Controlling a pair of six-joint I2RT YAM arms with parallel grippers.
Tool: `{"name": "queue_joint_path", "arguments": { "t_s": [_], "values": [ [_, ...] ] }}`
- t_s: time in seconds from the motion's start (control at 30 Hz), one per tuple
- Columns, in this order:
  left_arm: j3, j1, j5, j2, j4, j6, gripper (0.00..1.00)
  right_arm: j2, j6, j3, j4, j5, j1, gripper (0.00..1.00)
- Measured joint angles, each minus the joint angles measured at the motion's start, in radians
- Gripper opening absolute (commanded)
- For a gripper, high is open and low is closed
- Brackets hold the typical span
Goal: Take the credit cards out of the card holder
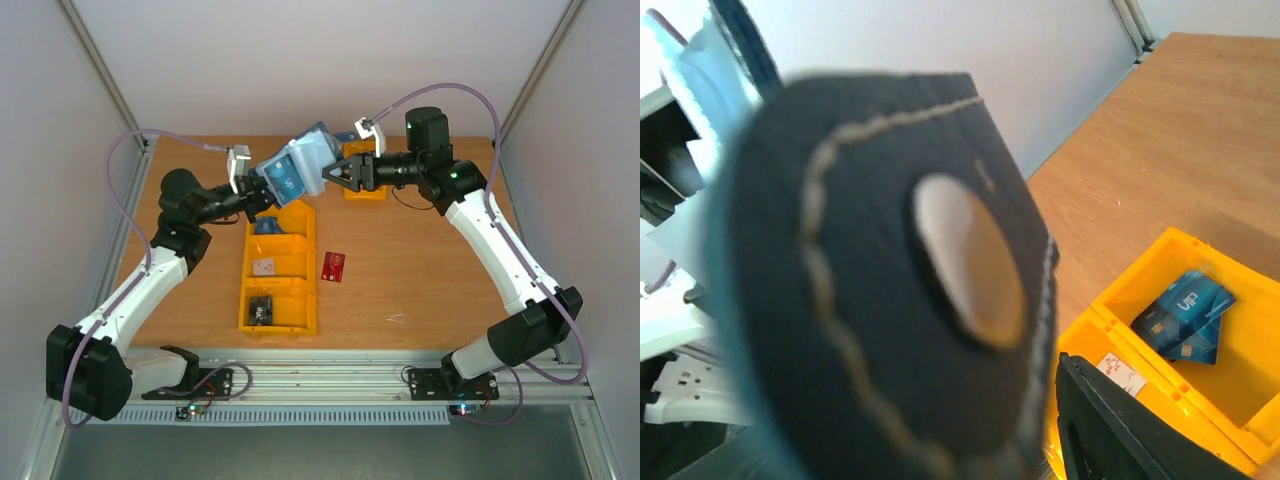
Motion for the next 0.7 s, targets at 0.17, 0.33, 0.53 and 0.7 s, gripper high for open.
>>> {"name": "queue_joint_path", "arguments": {
  "t_s": [0.17,0.33,0.53,0.7],
  "values": [
    [0.0,-0.005,0.003,-0.003,-0.001,0.013,0.0,0.0,-0.043,0.008,-0.027,0.001,0.022,0.58],
    [-0.008,-0.005,-0.014,-0.021,-0.021,0.025,0.0,-0.01,-0.076,0.013,-0.045,-0.004,0.029,0.64],
    [-0.022,-0.006,-0.079,-0.048,-0.087,0.045,0.0,-0.066,-0.121,0.019,-0.135,0.067,-0.013,0.66],
    [-0.029,-0.006,-0.146,-0.069,-0.179,0.091,0.0,-0.121,-0.15,0.056,-0.254,0.185,-0.09,0.59]
  ]
}}
